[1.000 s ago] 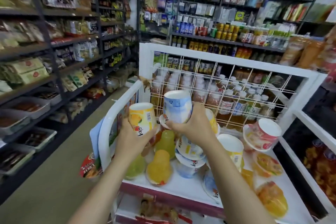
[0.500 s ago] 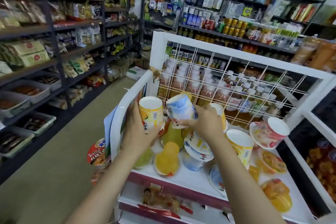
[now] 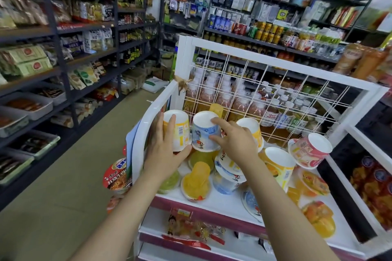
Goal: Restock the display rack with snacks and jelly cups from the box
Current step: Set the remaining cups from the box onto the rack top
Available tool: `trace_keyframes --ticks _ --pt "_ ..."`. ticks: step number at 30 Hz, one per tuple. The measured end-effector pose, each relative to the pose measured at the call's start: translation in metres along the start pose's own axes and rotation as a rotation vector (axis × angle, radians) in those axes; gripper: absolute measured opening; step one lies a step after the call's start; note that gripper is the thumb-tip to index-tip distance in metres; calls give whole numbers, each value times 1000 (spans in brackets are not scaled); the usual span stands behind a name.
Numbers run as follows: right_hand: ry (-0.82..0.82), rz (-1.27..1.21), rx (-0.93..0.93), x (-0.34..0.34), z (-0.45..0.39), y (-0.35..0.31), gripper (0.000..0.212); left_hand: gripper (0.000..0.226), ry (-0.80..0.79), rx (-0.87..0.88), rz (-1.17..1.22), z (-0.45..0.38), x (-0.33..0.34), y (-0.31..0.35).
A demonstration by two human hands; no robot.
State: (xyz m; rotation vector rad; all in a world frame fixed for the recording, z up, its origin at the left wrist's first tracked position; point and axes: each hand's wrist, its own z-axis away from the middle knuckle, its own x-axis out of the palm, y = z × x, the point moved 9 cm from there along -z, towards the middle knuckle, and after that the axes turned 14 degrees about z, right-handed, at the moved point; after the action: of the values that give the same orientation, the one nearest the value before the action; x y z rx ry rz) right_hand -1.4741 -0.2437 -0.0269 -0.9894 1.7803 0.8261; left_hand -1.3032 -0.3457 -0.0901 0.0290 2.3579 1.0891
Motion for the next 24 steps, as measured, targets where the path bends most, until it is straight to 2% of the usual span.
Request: trace_keyframes --ticks 4,9,12,16,20,24 --pt "41 79 20 -1 -2 -4 49 97 -22 -17 -1 -3 2 -1" --pt "-46 64 25 2 -6 -1 57 95 -81 -43 -55 1 3 0" --pt "21 49 3 -6 -2 0 64 94 -93 -12 -133 4 2 5" --pt "159 137 104 -16 21 18 55 90 -115 78 -228 8 3 12" --pt "99 245 126 3 39 23 56 89 -144 105 -298 7 7 12" --pt "128 249 122 4 33 22 47 86 -144 114 -263 4 8 10"
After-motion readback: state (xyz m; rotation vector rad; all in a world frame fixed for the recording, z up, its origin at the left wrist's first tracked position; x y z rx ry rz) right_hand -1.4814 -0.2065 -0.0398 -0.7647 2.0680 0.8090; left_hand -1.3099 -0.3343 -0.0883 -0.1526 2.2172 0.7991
